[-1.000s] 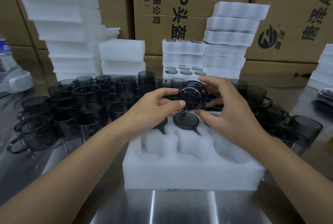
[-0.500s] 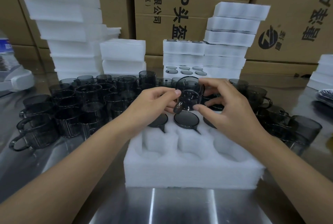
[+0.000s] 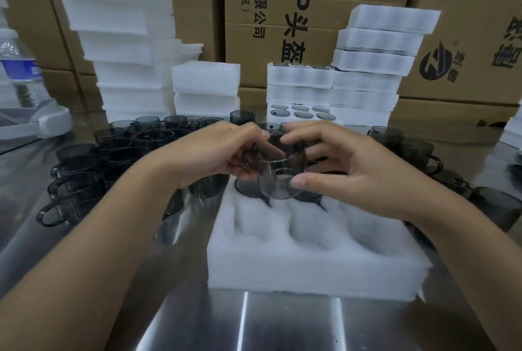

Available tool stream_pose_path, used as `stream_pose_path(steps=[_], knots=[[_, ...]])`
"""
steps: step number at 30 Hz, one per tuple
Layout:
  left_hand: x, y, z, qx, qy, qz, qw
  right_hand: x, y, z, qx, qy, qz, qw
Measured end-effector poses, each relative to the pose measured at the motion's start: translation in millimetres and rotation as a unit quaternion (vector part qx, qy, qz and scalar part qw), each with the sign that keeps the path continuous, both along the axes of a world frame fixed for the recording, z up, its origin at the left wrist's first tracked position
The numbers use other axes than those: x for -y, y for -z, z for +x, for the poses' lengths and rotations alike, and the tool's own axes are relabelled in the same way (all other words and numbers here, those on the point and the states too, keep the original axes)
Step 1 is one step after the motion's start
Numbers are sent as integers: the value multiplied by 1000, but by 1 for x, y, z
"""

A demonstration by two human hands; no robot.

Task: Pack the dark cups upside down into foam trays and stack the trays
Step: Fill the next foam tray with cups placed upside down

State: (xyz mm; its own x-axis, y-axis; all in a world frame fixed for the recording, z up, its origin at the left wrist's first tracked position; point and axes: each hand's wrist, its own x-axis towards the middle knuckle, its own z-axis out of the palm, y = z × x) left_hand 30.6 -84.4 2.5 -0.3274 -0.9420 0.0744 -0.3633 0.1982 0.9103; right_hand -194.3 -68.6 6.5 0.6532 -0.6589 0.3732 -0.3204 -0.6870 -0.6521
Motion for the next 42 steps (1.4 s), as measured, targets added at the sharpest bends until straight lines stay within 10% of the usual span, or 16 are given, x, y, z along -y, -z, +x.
stream_pose_path(steps=[15, 42], knots=[[-9, -7, 14, 203, 106, -30, 973, -16, 32, 33, -34, 9, -116, 993], [-5, -10, 37, 181, 188, 69, 963, -14, 36, 27, -65, 31, -28, 997]])
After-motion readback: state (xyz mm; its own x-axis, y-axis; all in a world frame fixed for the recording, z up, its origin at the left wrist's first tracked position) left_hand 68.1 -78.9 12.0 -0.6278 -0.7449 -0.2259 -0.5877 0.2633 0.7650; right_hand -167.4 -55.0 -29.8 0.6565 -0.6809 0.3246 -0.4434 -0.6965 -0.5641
